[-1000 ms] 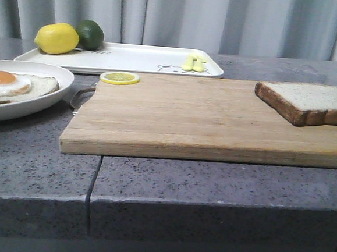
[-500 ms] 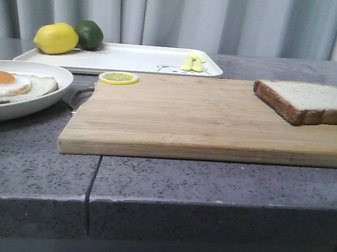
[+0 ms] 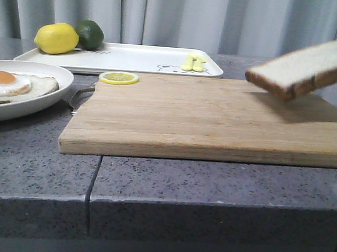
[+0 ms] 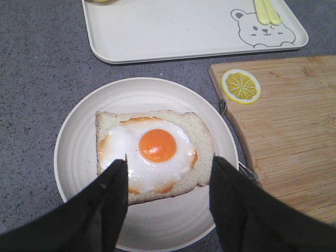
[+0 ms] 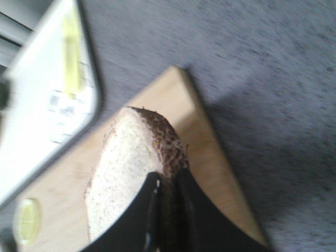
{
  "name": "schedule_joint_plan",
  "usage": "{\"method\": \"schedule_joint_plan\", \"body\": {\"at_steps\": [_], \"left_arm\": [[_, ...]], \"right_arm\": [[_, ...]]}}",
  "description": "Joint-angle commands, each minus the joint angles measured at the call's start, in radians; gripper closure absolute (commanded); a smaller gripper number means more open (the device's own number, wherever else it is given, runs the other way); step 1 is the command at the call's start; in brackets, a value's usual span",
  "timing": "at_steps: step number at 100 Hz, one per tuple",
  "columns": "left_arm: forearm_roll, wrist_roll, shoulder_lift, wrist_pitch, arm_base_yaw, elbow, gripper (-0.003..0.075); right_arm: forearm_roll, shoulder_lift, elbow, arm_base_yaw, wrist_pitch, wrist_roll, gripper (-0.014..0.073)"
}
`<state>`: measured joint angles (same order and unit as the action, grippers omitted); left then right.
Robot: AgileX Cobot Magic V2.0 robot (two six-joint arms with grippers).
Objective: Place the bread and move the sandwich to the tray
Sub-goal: 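Lift the bread slice with the right gripper toward the egg plate, then lay the bread slice on the egg toast and open the right gripper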
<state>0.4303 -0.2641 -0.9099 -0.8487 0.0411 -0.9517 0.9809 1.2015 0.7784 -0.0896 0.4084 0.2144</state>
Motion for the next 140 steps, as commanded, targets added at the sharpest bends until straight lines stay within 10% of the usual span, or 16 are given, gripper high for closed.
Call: {"method": "schedule_joint_plan", "body": {"at_steps": [1, 34, 95, 140], "left_arm": [[0.033, 0.002, 0.006, 0.049, 0.003, -0.034, 0.0383], [0.033, 0.002, 0.006, 0.047, 0.003, -0.034, 0.0383], [0.033, 0.002, 0.006, 0.047, 0.003, -0.034, 0.0383], [0.033, 0.002, 0.006, 0.046, 0.003, -0.034, 0.0383]], "right_arm": [[0.085, -0.088, 0.054, -0.001, -0.004, 0.011, 0.0655], [0.317, -0.178, 0.122, 0.122, 0.004, 0.036, 0.0655], [0.412, 0.102, 0.256, 0.92, -0.73, 0.068, 0.0655], [0.463, 0.462, 0.519, 1.025, -0.787, 0.068, 0.0655]]}}
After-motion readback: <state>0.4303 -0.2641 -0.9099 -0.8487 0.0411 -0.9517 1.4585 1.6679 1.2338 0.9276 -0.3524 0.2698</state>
